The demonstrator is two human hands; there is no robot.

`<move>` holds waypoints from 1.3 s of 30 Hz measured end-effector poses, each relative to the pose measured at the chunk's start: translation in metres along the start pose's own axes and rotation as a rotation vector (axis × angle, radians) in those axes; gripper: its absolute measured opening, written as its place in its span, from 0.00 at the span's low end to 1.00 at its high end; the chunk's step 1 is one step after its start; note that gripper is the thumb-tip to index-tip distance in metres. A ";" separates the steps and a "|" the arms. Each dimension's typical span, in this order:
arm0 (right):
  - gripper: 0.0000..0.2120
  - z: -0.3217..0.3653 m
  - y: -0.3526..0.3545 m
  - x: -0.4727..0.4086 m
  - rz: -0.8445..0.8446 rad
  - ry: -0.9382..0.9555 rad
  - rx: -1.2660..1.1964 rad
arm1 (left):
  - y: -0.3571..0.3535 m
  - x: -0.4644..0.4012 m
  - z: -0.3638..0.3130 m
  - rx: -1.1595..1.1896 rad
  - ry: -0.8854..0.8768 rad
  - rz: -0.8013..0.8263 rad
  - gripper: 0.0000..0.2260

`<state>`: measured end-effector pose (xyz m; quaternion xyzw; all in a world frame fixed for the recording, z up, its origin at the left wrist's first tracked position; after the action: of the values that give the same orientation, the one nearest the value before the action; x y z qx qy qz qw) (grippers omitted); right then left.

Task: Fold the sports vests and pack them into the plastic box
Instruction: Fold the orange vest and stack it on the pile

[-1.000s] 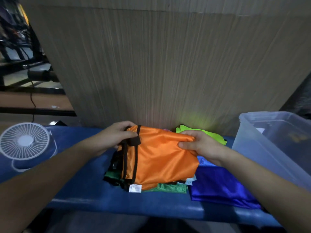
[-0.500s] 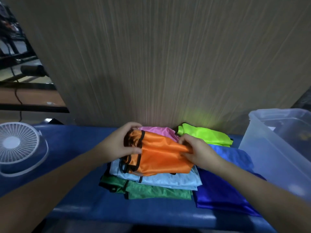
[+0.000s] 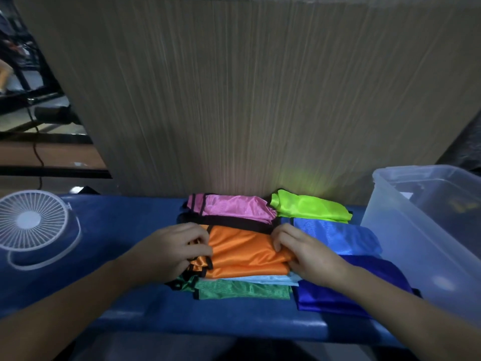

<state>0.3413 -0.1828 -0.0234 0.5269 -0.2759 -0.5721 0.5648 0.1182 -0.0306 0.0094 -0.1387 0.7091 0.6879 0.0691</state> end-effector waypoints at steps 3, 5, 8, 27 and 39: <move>0.18 0.010 0.003 0.008 0.055 0.029 -0.023 | 0.005 0.013 0.001 0.118 0.019 0.105 0.21; 0.15 0.015 0.002 0.014 0.104 0.063 -0.014 | 0.009 0.016 0.000 0.212 0.046 0.116 0.13; 0.09 0.018 0.002 0.012 0.095 0.090 0.063 | 0.013 0.011 -0.001 0.276 0.158 0.019 0.13; 0.32 0.012 -0.055 -0.017 0.102 -0.198 -0.093 | -0.057 0.015 0.014 0.128 0.622 0.103 0.36; 0.37 0.017 -0.038 -0.024 0.066 -0.234 -0.163 | -0.043 0.008 0.015 0.225 0.677 0.072 0.33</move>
<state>0.3074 -0.1576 -0.0462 0.3996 -0.3095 -0.6312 0.5883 0.1216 -0.0176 -0.0348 -0.3251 0.7676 0.5226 -0.1790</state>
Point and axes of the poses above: each hand's wrist, its own x-axis away from the middle knuckle, its own y-axis out of the back of the hand, z = x × y, the point moved 6 cm from there along -x, towards the middle knuckle, and after that the axes turned 11 degrees about y, right-handed, at the moved point
